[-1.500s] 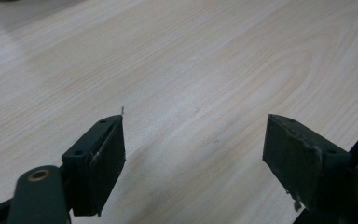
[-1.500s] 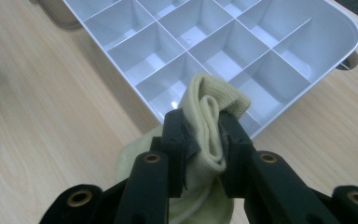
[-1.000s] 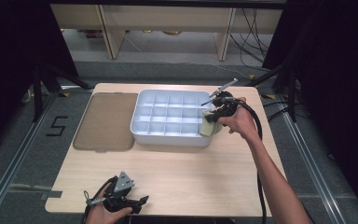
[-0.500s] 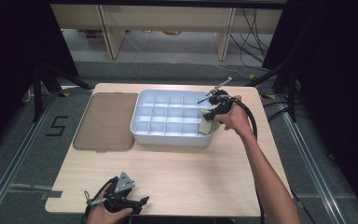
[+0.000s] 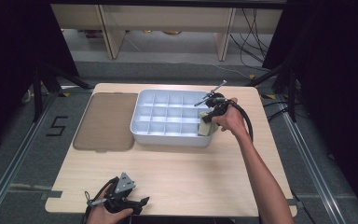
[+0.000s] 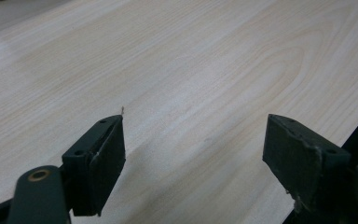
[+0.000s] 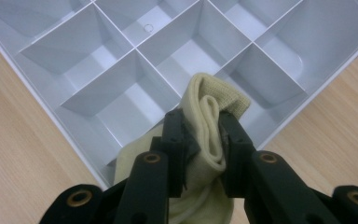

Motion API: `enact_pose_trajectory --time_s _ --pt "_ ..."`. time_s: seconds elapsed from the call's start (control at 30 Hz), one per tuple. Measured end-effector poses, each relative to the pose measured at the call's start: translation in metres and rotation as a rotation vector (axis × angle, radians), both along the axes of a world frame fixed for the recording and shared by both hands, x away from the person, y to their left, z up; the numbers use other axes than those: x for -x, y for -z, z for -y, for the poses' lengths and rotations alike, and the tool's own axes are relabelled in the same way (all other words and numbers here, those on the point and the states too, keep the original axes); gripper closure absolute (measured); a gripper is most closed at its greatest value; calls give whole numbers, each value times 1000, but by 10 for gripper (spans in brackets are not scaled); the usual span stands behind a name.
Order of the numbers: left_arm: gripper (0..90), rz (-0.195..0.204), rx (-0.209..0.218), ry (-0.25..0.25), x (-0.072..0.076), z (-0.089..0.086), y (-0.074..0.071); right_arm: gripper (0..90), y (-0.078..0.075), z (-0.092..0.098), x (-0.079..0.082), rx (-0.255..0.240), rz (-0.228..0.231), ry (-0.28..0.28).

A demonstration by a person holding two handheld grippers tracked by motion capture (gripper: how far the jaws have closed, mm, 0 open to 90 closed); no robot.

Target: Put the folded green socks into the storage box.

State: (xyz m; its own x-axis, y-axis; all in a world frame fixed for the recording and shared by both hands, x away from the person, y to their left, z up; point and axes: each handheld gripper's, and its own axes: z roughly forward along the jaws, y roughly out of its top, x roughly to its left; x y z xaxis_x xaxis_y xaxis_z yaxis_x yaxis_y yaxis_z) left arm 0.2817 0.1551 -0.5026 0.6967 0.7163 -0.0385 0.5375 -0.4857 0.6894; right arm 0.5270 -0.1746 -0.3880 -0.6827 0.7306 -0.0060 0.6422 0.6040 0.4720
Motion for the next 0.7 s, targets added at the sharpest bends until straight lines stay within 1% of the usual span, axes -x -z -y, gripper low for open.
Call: enact_pose_trajectory --time_s 0.07,0.1,0.13,0.17,0.2,0.27,0.3,0.33,0.43,0.47,0.5,0.53,0.57,0.6,0.63,0.67,0.7 --pt "203 -1 0 2 0 0 0 756 1 0 0 -4 0 -3" --pt "203 5 -6 -1 0 0 0 756 5 -1 -2 -1 0 -14" --pt "203 0 0 -4 0 0 0 756 7 -2 -2 7 1 -25" --pt "203 -1 -5 2 0 0 0 756 8 -2 -3 10 7 -40" --pt "203 -1 -8 5 0 0 0 756 10 -3 -4 12 9 -42" --pt "203 -1 -9 5 0 0 0 756 13 -3 -4 10 8 -36" --pt "204 -1 -9 4 0 0 -1 756 14 -4 -2 17 -14 -9" --pt "203 1 -6 3 0 0 -1 756 16 -4 -2 19 -10 -19" --pt "204 5 -2 1 0 0 -1 756 20 -4 -2 20 -20 -18" --pt "204 -6 -4 5 1 0 0 756 22 -5 -1 27 -28 -18" --pt "204 -12 3 -2 1 0 0 756 24 -5 -1 27 -28 -30" --pt "204 -18 2 0 1 0 0 756 25 -5 -1 32 -24 -34" --pt "205 -20 3 -2 1 0 0 756 26 -6 0 31 -35 -34" --pt "205 -20 3 -2 1 0 0 756 27 -6 0 33 -33 -36" --pt "205 -19 12 -10 1 1 1 756 28 -7 0 41 -35 -34" --pt "205 -11 14 -11 1 1 1 756 30 -7 0 35 -40 -45" --pt "205 -11 14 -11 1 1 1 756 30 -7 0 35 -40 -45"
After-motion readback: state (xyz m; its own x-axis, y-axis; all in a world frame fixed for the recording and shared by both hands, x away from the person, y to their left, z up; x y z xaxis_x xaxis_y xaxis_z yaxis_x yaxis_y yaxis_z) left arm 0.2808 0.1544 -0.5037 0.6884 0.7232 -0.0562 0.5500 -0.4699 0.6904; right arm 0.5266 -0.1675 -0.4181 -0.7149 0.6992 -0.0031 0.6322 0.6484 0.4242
